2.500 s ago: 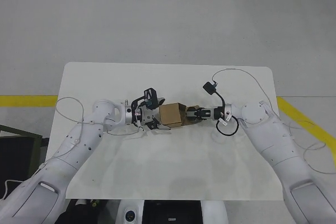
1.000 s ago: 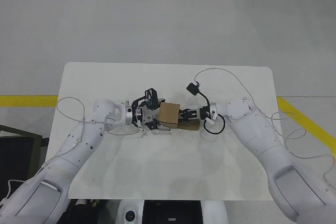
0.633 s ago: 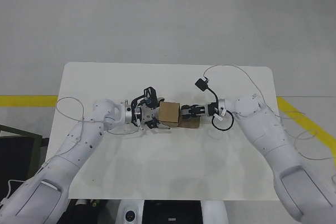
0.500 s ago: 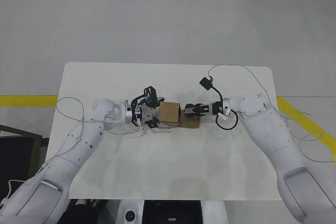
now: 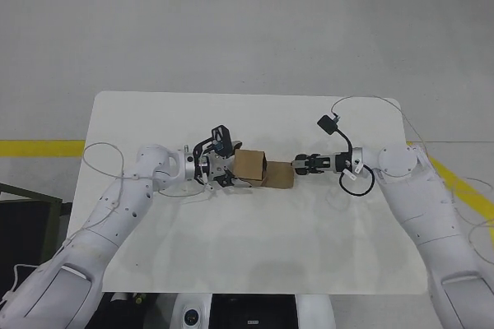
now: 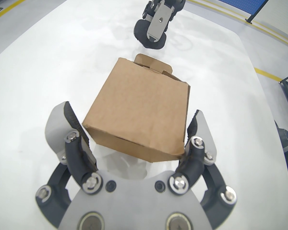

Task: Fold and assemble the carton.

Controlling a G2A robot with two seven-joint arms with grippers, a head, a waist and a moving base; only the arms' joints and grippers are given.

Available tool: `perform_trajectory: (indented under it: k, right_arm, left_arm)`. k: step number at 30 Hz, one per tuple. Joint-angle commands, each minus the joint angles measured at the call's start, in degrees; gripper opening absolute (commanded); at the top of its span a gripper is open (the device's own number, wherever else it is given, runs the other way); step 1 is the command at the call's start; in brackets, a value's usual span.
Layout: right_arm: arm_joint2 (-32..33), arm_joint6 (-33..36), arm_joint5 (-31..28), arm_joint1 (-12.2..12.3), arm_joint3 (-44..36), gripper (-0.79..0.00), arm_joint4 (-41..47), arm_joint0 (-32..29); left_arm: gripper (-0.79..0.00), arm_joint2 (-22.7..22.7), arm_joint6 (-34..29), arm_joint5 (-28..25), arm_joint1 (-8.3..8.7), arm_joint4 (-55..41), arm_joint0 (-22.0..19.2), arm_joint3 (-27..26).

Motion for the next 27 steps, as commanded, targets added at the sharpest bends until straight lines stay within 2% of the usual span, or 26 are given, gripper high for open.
perform_trajectory:
  k: [1, 10, 18, 27]
  right_arm:
    - [1.0, 0.2, 1.3, 0.5, -1.8, -0.597, -0.4, -1.5]
    - [1.4, -0.6, 4.2, 1.3, -5.2, -0.579, -1.1, -5.0]
    - [0.6, -2.0, 4.8, 1.3, -3.8, -0.539, -1.5, -4.9]
    - [-2.6, -2.5, 3.4, 0.3, -2.1, -0.529, 0.9, -3.8]
  left_arm:
    - [0.0, 0.0, -0.1, 0.0, -0.08, -0.1, 0.0, 0.0]
    - [0.0, -0.2, -0.2, -0.2, -0.3, 0.0, 0.0, 0.0]
    - [0.0, -0.4, -0.4, -0.5, -0.42, 0.2, 0.1, 0.0]
    - [0.0, -0.6, -0.7, -0.9, -0.59, 0.1, 0.1, -0.1]
